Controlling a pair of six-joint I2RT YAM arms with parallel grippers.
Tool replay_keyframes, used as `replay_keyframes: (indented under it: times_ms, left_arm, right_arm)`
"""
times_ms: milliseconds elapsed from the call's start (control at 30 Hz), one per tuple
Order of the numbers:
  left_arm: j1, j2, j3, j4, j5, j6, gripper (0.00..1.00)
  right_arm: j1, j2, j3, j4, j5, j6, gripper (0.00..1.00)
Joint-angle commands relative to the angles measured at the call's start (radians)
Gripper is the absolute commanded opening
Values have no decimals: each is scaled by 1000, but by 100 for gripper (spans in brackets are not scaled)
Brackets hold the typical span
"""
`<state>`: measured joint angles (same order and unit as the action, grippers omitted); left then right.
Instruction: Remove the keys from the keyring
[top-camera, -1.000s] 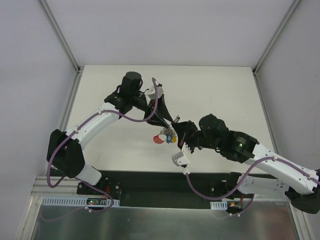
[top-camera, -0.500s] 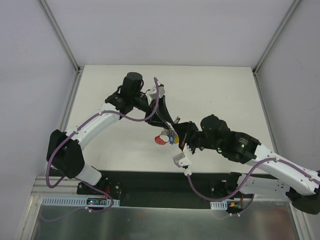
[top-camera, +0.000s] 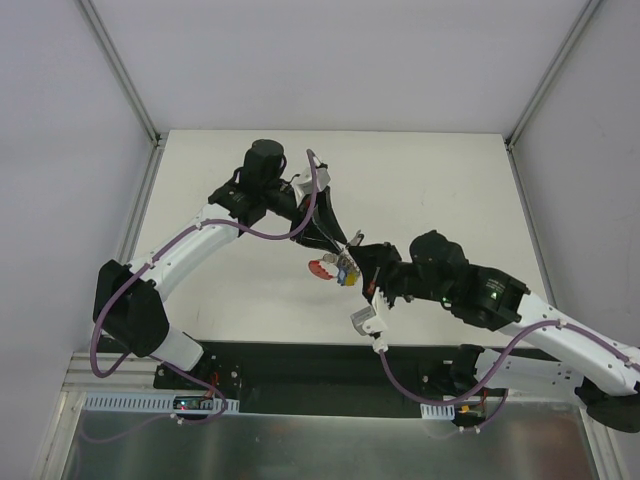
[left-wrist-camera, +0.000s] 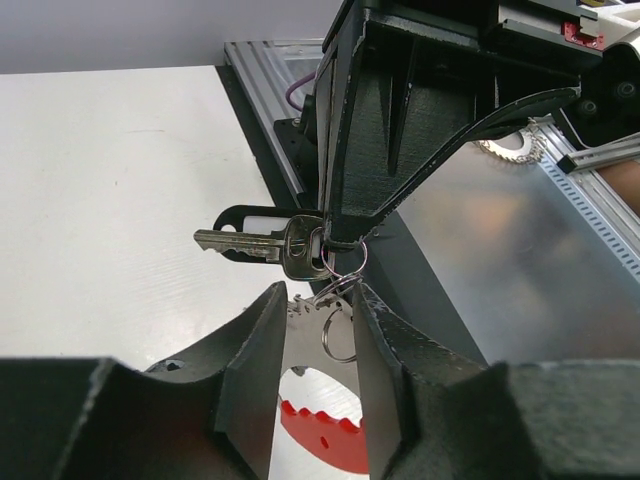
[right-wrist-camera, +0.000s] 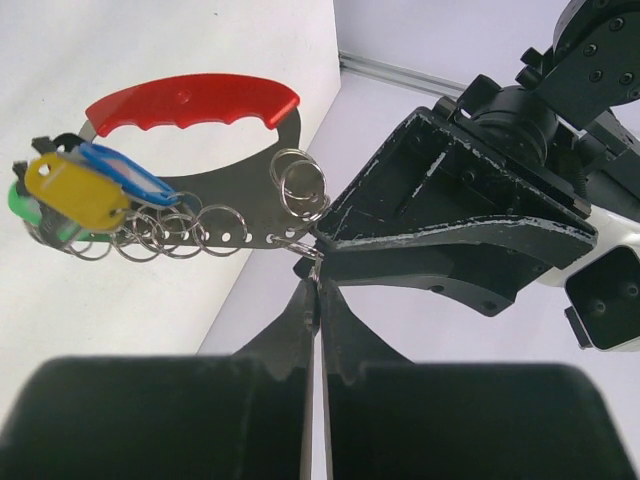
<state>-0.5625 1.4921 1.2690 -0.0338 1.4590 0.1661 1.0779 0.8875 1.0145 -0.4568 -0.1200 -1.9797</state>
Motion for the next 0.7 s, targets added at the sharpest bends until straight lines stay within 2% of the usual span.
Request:
replay_keyframes:
  times_ms: [0,133,267,667]
  left_arm:
    - [-4,-9,35,23,360,-10,29]
    - [-7,-7,32,22,360,-30,19]
    - [-7,-9,32,23,359,-27,0]
    - [7,-10,38,20,301,27,0]
  right_arm:
    - [4,-32,-2,70,-21,-59,1]
    - [2,-32,-1,76,-24,-53,1]
    - [4,-30,1,75,-24,-41,1]
    - [2,-35,-19,44,-36,38,1]
